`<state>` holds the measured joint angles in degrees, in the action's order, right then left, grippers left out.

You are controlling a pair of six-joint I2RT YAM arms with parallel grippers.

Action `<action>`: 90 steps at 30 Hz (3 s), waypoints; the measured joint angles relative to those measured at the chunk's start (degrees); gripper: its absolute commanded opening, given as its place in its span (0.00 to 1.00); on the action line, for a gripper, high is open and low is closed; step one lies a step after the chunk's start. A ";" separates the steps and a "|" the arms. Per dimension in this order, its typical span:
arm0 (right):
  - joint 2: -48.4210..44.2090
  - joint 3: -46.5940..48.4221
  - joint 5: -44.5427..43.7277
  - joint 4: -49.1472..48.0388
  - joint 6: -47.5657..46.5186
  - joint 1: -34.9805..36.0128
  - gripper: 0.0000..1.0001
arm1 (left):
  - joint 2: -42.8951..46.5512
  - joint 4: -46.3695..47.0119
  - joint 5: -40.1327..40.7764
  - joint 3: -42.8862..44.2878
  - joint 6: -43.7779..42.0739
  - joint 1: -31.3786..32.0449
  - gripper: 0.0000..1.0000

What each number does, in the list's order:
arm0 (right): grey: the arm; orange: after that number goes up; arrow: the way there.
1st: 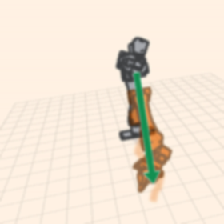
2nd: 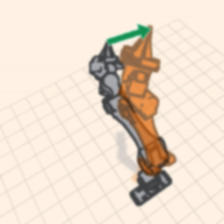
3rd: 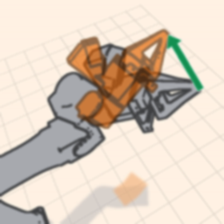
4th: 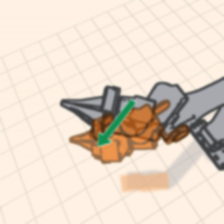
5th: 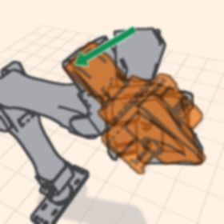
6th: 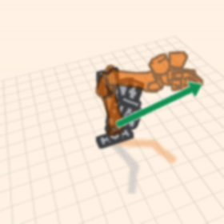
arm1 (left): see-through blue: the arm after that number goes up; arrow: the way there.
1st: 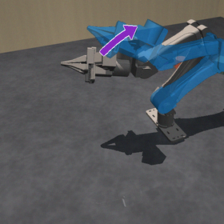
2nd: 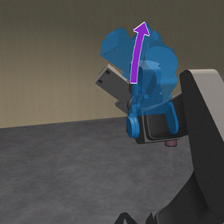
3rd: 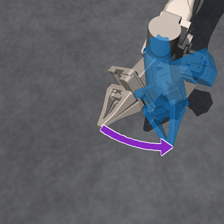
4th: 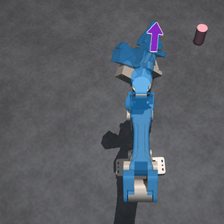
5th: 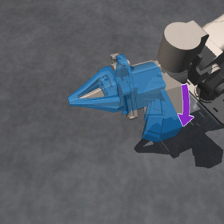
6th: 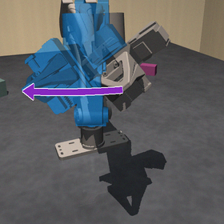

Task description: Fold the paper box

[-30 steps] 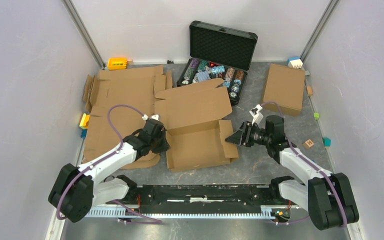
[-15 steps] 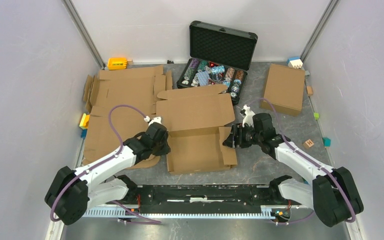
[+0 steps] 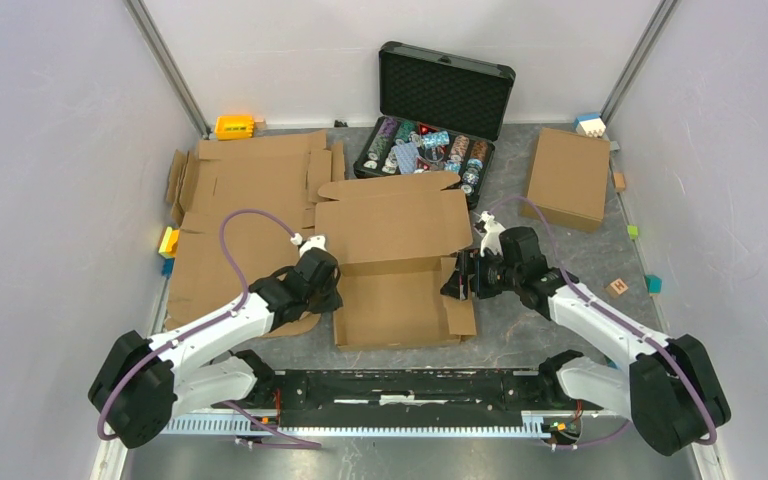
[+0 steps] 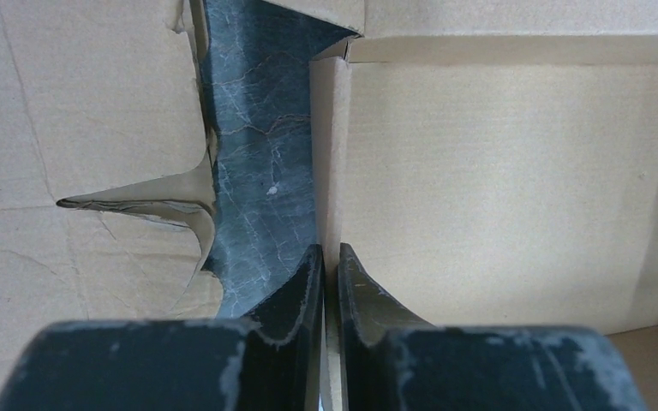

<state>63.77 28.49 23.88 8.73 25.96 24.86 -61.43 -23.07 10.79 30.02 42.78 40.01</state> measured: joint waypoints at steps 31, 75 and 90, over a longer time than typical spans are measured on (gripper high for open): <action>2.32 1.73 -7.58 2.60 6.97 10.01 0.98 | -1.75 -0.94 5.33 1.01 3.37 4.59 0.17; -12.61 -0.68 -5.44 5.01 11.26 9.75 0.81 | -2.69 -0.55 8.66 1.01 7.52 5.11 0.18; -5.01 -1.64 -7.74 3.67 10.19 9.55 0.65 | -2.69 -0.15 8.66 1.01 7.52 5.11 0.18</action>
<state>58.76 26.85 16.14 12.40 36.14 34.41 -64.12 -23.22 19.44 31.03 50.30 45.12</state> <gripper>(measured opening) 0.685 0.178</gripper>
